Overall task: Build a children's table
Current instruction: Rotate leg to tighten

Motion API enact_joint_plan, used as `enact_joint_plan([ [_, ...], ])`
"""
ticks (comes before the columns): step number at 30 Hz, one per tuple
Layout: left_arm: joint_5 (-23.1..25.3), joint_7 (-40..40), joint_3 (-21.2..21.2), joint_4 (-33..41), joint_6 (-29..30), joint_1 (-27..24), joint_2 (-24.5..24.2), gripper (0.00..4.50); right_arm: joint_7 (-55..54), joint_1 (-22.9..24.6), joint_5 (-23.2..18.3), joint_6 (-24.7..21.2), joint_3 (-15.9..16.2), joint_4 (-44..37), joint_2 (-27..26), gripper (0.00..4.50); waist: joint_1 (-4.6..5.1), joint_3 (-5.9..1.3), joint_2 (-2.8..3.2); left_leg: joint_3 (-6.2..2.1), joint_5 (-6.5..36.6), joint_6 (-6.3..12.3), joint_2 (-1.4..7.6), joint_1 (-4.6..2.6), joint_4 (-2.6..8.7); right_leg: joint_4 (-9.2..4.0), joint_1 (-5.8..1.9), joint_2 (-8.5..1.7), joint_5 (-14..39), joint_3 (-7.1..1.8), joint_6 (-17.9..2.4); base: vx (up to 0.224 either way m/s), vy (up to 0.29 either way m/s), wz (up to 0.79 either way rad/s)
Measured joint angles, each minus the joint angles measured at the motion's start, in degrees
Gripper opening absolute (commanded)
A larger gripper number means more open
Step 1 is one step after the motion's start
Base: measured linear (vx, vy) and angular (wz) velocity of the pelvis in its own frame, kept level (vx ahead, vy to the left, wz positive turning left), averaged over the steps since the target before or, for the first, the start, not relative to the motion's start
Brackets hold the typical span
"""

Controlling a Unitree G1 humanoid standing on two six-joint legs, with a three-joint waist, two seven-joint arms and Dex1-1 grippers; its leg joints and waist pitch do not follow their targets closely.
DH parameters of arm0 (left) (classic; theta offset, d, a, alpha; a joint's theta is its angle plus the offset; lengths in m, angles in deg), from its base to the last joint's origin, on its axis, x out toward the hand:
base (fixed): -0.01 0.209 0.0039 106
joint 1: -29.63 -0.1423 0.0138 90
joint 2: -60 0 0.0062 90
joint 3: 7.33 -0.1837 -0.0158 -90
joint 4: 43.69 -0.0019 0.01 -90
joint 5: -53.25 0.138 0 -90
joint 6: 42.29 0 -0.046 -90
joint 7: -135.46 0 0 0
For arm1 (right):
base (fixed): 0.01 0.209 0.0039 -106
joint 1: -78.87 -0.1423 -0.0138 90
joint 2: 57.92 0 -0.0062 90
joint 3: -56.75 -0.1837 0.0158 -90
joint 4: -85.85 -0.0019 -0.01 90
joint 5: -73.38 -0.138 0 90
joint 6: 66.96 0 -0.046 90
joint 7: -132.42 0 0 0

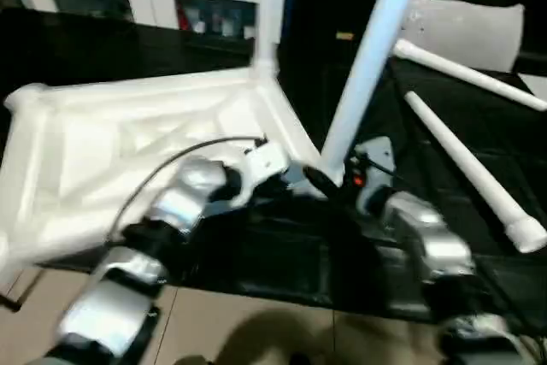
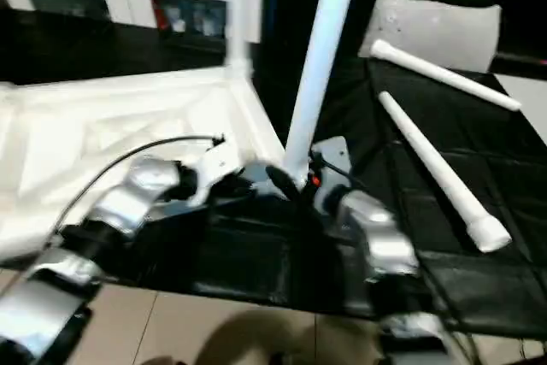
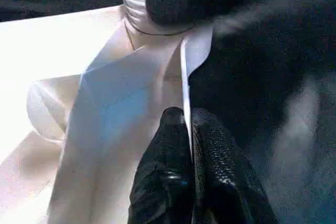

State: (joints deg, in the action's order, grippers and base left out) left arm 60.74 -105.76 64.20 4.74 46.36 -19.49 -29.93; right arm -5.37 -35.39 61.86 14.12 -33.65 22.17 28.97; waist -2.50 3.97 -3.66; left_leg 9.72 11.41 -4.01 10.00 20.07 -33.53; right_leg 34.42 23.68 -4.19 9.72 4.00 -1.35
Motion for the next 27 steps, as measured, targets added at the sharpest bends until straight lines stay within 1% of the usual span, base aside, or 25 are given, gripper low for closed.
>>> enact_joint_plan([
  [3,-0.9,-4.2,0.0,-0.4,-2.5,-0.3,-1.6,0.00,5.9,0.3,-0.2,0.5,0.4,-1.7,3.5,4.47,-0.08,0.00,-0.01,0.07,0.1,-0.14,-0.01,0.00,-0.08,-0.04,-0.06,-0.05,0.0,-0.03,0.0,0.000,0.000,0.00],
  [6,-1.8,-9.7,0.0,-0.5,-4.3,-0.4,-3.3,0.00,13.9,1.7,-1.6,0.5,1.8,-3.7,7.5,4.47,-0.31,0.02,-0.01,0.10,0.1,-0.17,-0.05,0.02,-0.09,-0.09,-0.04,-0.11,0.0,-0.04,0.0,0.000,0.000,0.00],
  [8,-3.0,-13.1,0.0,-1.2,-5.9,-0.4,-4.3,0.00,19.4,1.9,-2.4,-0.2,3.4,-4.4,10.6,4.47,-0.32,0.03,-0.03,0.10,0.1,-0.16,-0.05,0.03,-0.09,-0.09,0.04,-0.11,0.0,-0.03,0.0,0.000,0.000,0.00],
  [9,-3.7,-15.5,-0.1,-1.7,-7.1,-0.4,-5.3,0.00,23.2,2.1,-2.7,-0.8,4.1,-5.1,13.2,4.47,-0.46,0.05,-0.07,0.10,0.0,-0.07,-0.04,0.06,-0.08,-0.08,0.05,-0.11,0.0,-0.03,0.0,0.000,0.000,0.00],
  [12,-5.0,-20.1,-0.1,-2.6,-9.4,-0.4,-7.2,0.00,29.2,1.8,-2.5,-0.5,5.5,-5.7,16.7,4.47,-0.63,0.13,-0.24,0.10,0.0,-0.04,0.01,0.08,-0.05,-0.07,0.04,-0.06,0.0,0.00,0.0,0.000,0.000,0.00],
  [14,-5.3,-21.9,-0.3,-2.8,-10.3,-0.3,-7.4,0.00,31.6,1.5,-2.3,0.0,6.8,-5.6,16.9,4.47,-0.71,0.15,-0.26,0.10,0.0,-0.04,0.02,0.09,-0.07,-0.07,0.06,-0.06,0.0,0.00,0.0,0.000,0.000,0.00],
  [17,-5.3,-23.8,-0.8,-3.2,-11.8,0.0,-7.4,0.00,34.3,0.6,-2.0,0.8,8.6,-4.7,16.7,4.47,-1.10,0.15,-0.26,0.12,0.0,-0.03,0.00,0.09,-0.14,-0.08,0.21,-0.10,-0.2,-0.01,-0.4,0.000,0.000,0.00],
  [18,-5.3,-24.3,-0.8,-3.3,-12.2,0.0,-7.5,0.00,35.0,-0.2,-1.9,0.9,9.1,-4.1,16.6,4.30,-1.18,0.16,-0.29,0.12,0.0,-0.02,0.00,0.10,-0.16,-0.08,0.21,-0.10,-0.2,-0.01,-0.4,0.000,0.000,0.00],
  [20,-5.3,-25.0,-1.2,-3.8,-13.1,0.4,-7.4,0.00,36.2,-1.3,-1.9,0.9,9.6,-3.2,16.6,4.30,-1.55,0.16,-0.39,0.12,0.0,-0.02,0.00,0.10,-0.16,-0.08,0.21,-0.10,-0.2,0.00,-0.4,0.000,0.000,0.00],
  [21,-5.4,-25.4,-1.4,-4.2,-13.5,0.6,-7.4,0.00,37.0,-1.6,-1.9,1.0,9.9,-2.8,16.4,4.16,-1.74,0.17,-0.42,0.12,0.0,-0.02,0.00,0.10,-0.16,-0.08,0.21,-0.10,-0.2,-0.01,-0.4,0.000,0.000,0.00],
  [22,-5.4,-25.7,-1.4,-4.5,-13.8,0.8,-7.4,0.00,37.7,-2.0,-2.0,0.9,10.0,-2.4,16.1,4.16,-1.82,0.18,-0.44,0.12,0.0,-0.02,0.01,0.11,-0.16,-0.08,0.23,-0.10,-0.2,0.00,-0.4,0.000,0.000,0.00],
  [23,-5.5,-25.9,-1.4,-4.8,-14.0,0.9,-7.3,0.00,38.2,-2.3,-2.0,0.9,10.2,-2.2,15.9,3.99,-1.92,0.18,-0.44,0.12,0.0,-0.02,0.01,0.12,-0.15,-0.07,0.24,-0.10,-0.2,0.00,-0.4,0.000,0.000,0.00],
  [25,-5.4,-26.0,-1.5,-5.1,-14.3,1.1,-7.1,0.00,38.6,-2.4,-2.3,0.9,10.5,-2.1,15.4,3.86,-2.34,0.19,-0.45,0.12,0.0,-0.02,0.02,0.11,-0.15,-0.06,0.25,-0.09,-0.2,0.00,-0.4,0.000,0.000,0.00],
  [26,-5.4,-26.0,-1.6,-5.4,-14.7,1.3,-7.0,0.00,38.8,-2.4,-2.3,0.9,10.8,-2.0,15.1,3.67,-2.45,0.20,-0.46,0.12,0.0,-0.02,0.02,0.12,-0.15,-0.07,0.26,-0.09,-0.2,0.00,-0.4,0.000,0.000,0.00],
  [27,-5.4,-26.0,-1.6,-5.7,-14.9,1.4,-6.9,0.00,39.1,-2.4,-2.3,0.9,11.2,-2.0,14.7,3.67,-2.52,0.20,-0.47,0.12,0.0,-0.02,0.02,0.11,-0.15,-0.07,0.26,-0.09,-0.2,0.00,-0.4,0.000,0.000,0.00],
])
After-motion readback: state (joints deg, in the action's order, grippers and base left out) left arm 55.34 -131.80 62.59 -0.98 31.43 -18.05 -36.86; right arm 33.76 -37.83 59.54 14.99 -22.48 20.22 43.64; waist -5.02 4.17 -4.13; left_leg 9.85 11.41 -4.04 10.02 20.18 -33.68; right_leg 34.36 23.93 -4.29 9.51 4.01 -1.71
